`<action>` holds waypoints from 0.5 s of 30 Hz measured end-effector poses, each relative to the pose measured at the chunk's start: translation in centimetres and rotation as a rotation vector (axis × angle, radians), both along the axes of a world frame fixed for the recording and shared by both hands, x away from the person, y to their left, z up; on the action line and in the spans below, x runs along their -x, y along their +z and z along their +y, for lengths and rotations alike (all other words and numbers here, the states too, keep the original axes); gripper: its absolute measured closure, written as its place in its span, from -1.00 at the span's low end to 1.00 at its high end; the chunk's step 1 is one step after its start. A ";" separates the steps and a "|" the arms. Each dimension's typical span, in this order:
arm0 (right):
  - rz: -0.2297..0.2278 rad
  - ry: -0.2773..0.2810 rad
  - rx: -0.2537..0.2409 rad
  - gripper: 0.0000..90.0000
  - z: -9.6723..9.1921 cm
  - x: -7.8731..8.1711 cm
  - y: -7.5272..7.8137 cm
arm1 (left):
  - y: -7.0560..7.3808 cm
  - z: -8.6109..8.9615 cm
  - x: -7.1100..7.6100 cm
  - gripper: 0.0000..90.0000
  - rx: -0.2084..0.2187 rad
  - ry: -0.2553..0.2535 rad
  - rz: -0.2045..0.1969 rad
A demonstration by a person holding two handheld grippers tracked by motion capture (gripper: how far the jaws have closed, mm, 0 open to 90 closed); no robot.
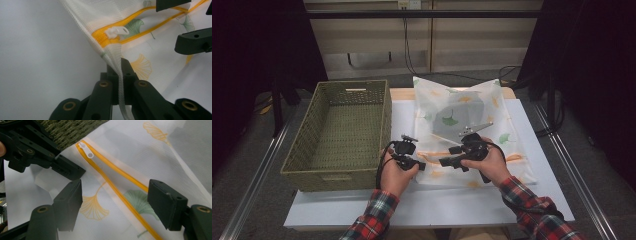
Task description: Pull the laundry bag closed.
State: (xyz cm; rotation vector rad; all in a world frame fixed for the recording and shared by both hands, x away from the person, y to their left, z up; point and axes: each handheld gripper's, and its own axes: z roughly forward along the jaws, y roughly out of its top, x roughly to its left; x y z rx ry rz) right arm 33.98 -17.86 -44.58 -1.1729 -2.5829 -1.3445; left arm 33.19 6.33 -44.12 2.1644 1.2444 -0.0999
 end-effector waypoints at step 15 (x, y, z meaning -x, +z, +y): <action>0.004 0.055 -0.001 -0.37 2.2 -0.4 0.4 | 0.0 0.1 0.3 0.96 -0.003 0.011 -0.010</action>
